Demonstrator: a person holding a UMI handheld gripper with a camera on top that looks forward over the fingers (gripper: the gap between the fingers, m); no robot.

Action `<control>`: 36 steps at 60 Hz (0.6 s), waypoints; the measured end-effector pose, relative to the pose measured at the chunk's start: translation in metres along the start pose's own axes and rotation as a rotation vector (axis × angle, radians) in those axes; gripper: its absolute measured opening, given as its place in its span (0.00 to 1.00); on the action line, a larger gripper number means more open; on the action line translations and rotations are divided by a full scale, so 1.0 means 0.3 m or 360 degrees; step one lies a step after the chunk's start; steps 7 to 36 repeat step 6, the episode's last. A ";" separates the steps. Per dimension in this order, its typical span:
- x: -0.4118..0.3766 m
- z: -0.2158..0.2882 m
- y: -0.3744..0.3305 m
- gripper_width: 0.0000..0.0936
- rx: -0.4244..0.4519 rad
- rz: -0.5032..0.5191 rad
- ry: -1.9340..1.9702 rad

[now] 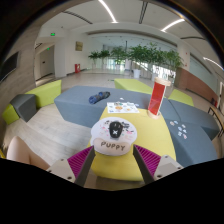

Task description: Arrange mouse

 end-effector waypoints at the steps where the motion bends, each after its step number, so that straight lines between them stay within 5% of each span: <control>1: 0.007 -0.006 -0.004 0.89 -0.0001 -0.0001 0.0001; 36: 0.030 -0.026 -0.002 0.89 0.0004 0.0046 0.0053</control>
Point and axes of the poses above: the point between the fingertips, and its own axes, seen from behind it with the camera up: x to the right, z up, y forward, the way the camera looks, the point moved 8 cm from there along -y, backward, against the way the camera looks, and after that the axes turned 7 degrees about z, right-handed, at the moved point
